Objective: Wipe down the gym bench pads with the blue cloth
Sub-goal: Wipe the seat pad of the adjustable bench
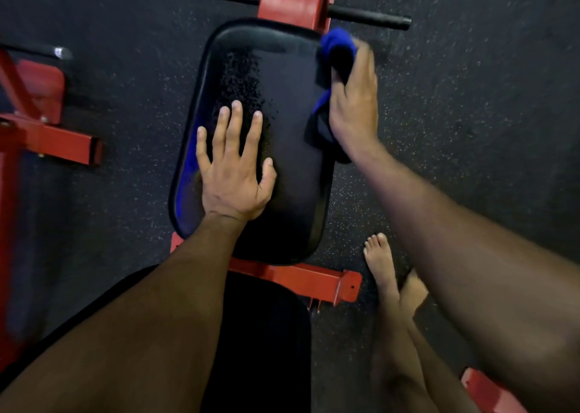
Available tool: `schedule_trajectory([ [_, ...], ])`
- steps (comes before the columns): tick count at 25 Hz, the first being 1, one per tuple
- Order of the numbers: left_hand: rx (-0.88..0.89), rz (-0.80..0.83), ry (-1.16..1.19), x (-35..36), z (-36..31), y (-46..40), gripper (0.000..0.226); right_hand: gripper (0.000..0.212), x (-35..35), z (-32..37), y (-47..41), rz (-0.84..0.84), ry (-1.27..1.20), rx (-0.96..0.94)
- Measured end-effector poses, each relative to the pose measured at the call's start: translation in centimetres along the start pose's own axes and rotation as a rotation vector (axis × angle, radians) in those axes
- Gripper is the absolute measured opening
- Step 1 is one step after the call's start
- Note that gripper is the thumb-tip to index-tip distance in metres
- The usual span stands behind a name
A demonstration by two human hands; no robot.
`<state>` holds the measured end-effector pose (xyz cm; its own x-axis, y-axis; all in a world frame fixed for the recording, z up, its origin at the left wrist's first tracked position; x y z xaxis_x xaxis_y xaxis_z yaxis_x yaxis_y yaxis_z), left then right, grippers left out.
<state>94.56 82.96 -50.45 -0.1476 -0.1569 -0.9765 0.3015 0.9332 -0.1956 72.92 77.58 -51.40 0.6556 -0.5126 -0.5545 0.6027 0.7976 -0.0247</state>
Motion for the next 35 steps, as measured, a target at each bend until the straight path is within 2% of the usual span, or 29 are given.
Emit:
schedule_trajectory([
  [4, 0.012, -0.003, -0.013, 0.1, -0.1, 0.0, 0.075, 0.067, -3.1, -1.6, 10.2, 0.112, -0.015, 0.010],
  [6, 0.015, -0.013, -0.015, 0.0, -0.1, 0.0, 0.076, 0.070, -4.0, -1.7, 12.5, 0.145, -0.001, -0.032],
  [10, 0.017, -0.020, -0.009, 0.0, -0.1, -0.1, 0.075, 0.052, -2.1, -0.1, 5.7, 0.026, 0.001, 0.004],
  [13, 0.020, -0.023, -0.011, 0.1, -0.1, 0.1, 0.074, 0.046, -0.4, 0.8, 0.8, -0.059, 0.022, -0.008],
  [16, 0.010, -0.009, -0.010, 0.0, -0.1, 0.0, 0.074, 0.050, -1.4, -0.5, 1.8, 0.050, -0.025, -0.021],
  [20, 0.010, -0.001, -0.011, 0.1, -0.2, 0.2, 0.075, 0.063, -5.6, -3.1, 9.8, 0.126, -0.051, 0.015],
  [25, 0.006, 0.000, -0.011, -0.1, -0.2, 0.0, 0.074, 0.081, -5.2, -1.6, 22.1, 0.126, 0.047, 0.084],
  [28, -0.004, 0.011, -0.003, 0.0, -0.3, -0.1, 0.075, 0.089, -5.8, -2.6, 25.4, 0.213, 0.044, 0.055],
  [30, -0.004, 0.014, -0.014, 0.0, -0.1, 0.1, 0.075, 0.089, -5.7, -2.9, 24.8, 0.217, -0.026, 0.112],
  [32, -0.001, 0.023, -0.025, 0.0, -0.1, 0.1, 0.074, 0.081, -5.1, -2.6, 22.2, 0.135, -0.073, 0.179],
  [35, 0.004, 0.022, -0.026, 0.0, -0.2, 0.0, 0.074, 0.065, -3.9, -2.1, 16.5, 0.048, -0.083, 0.156],
])
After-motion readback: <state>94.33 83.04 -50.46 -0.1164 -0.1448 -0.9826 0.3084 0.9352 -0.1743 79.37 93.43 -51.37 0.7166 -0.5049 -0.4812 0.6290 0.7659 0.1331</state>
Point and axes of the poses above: each hand's wrist, its own y-axis away from the middle knuckle, its own x-axis out of the palm, z = x × y, the point moved 4 cm from there along -y, towards the middle knuckle, and after that the axes turned 12 degrees about -z, right-handed, at the moved point
